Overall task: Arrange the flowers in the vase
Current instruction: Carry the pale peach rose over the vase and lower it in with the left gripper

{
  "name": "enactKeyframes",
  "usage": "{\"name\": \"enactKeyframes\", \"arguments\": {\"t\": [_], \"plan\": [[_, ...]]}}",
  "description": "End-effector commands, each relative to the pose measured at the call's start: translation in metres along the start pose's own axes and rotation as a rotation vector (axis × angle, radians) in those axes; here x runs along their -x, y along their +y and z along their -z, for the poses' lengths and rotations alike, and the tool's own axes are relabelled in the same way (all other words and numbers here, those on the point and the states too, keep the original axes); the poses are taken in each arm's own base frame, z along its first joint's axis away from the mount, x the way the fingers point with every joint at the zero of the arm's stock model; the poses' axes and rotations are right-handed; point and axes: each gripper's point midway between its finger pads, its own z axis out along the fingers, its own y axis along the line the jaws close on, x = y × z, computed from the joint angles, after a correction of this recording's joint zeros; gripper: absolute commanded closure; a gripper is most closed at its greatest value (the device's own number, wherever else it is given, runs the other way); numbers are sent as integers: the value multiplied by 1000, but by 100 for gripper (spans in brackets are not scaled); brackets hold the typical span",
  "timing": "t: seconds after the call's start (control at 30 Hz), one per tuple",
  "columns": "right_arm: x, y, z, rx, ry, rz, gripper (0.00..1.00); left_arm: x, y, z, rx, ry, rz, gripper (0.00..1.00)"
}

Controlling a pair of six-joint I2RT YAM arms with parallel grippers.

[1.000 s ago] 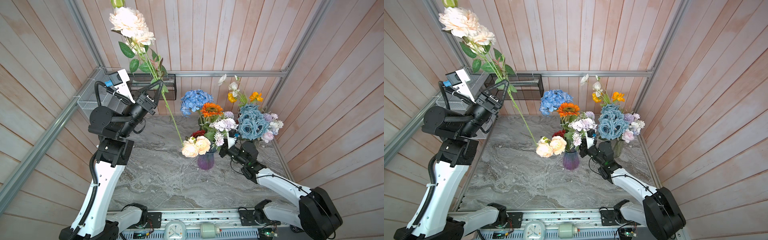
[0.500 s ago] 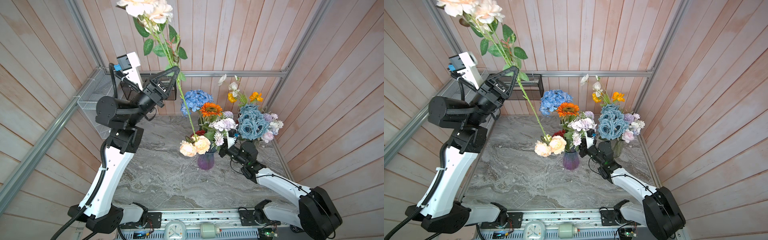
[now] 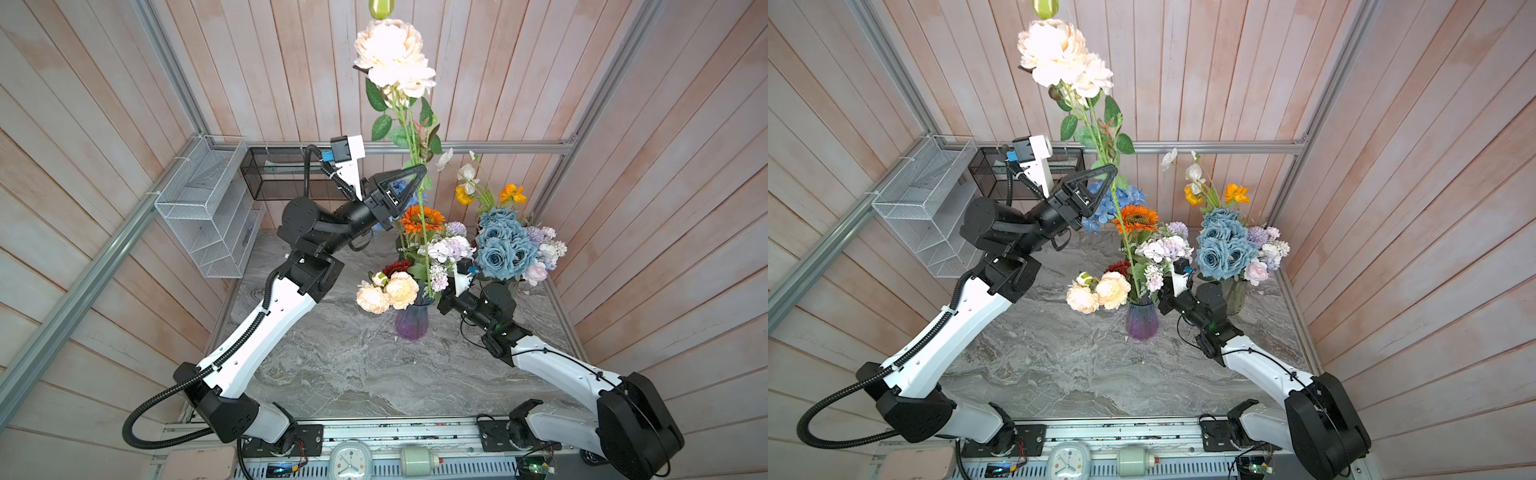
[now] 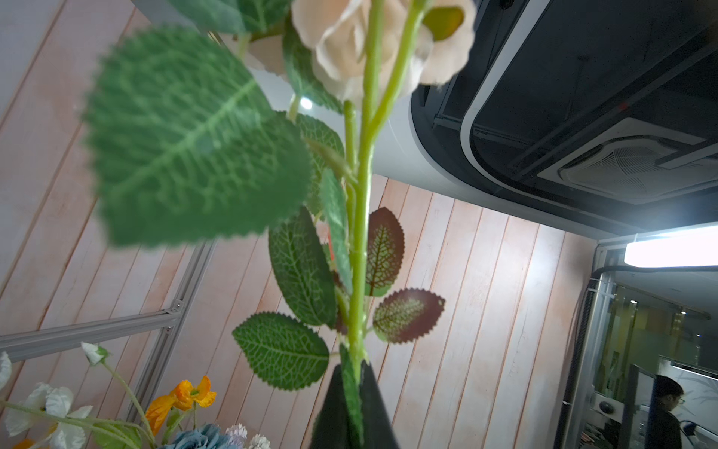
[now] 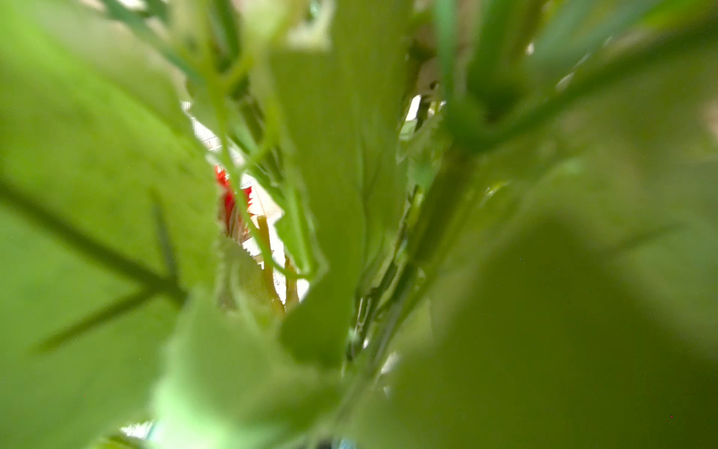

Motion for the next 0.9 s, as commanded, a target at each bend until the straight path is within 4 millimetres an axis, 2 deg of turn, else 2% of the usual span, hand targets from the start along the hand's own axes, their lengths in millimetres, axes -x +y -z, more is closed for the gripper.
{"name": "enactKeyframes", "arguments": {"t": [0.0,0.2,0.47,0.67,0.87], "plan": [[-26,-6,-1,-22,80,-18,88,-7,-8,-4,3,-45,-186,100],[-28,-7,-1,-25,82,-19,88,-36,-23,-2,28,-74,-392,100],[-29,-8,-3,-24,83,-27,88,-66,-16,5,59,-9,-452,100],[-30,-9,-4,-30,87,-34,88,-84,-18,15,61,8,-545,100],[-33,-10,-5,-34,96,-44,88,-112,-17,24,64,23,-619,100]]}}
